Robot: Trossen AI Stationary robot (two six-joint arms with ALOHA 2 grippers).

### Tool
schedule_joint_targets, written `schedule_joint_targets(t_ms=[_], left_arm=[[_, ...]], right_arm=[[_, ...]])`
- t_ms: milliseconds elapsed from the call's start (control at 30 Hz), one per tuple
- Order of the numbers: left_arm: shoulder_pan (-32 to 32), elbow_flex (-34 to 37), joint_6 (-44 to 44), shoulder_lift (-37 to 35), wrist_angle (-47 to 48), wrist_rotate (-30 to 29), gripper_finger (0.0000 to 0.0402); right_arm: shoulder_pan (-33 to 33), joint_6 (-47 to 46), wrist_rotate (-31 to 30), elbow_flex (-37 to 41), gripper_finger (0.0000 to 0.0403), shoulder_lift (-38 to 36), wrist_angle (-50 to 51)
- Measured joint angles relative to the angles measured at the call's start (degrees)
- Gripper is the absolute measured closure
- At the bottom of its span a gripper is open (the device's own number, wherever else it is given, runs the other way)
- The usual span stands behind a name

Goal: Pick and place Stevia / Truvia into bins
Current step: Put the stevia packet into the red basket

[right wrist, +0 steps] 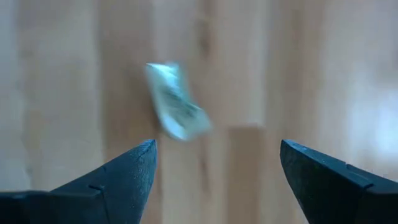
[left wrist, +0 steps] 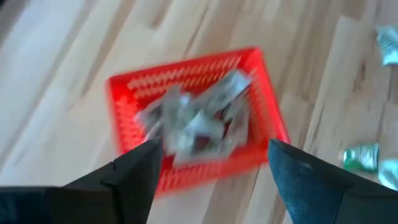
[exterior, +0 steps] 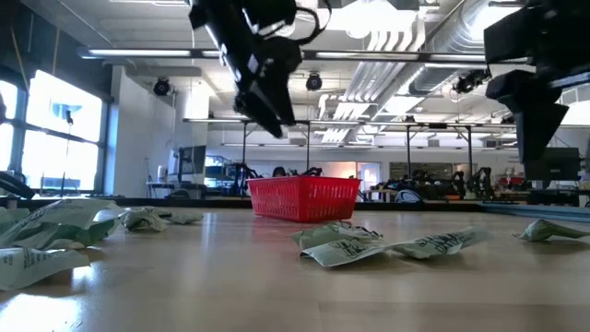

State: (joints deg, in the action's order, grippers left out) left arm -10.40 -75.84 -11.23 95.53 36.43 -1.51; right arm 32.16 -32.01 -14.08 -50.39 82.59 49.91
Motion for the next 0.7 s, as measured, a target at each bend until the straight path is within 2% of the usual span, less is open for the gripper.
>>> schedule_joint_targets(t_ms=[100, 233, 400, 533, 700], left_arm=[[0.8, -1.5, -1.8, -1.9, 9.0, -3.6, 0.0084], [2.7, -1.4, -4.9, -3.8, 16.6, -6.8, 0.0115], [6.0, -1.4, -8.6, -4.6, 22.5, -9.5, 0.0158], [8.3, -1.4, -10.6, -4.5, 25.0, -9.6, 0.0185], [9.8, -1.4, -14.2, -4.5, 27.7, -9.6, 0.0211]], right_arm=[[0.3, 4.3, 2.4, 2.3, 0.0073, 1.5, -8.0], [0.3, 6.4, 5.8, 4.3, 0.0071, 4.8, -15.4], [-0.9, 4.0, 5.4, 4.4, 0.0075, 8.9, -15.7], [-3.5, 0.7, 8.4, 4.2, 0.0085, 11.3, -15.9], [-6.9, 3.8, 10.7, 4.2, 0.0129, 12.8, -17.7]])
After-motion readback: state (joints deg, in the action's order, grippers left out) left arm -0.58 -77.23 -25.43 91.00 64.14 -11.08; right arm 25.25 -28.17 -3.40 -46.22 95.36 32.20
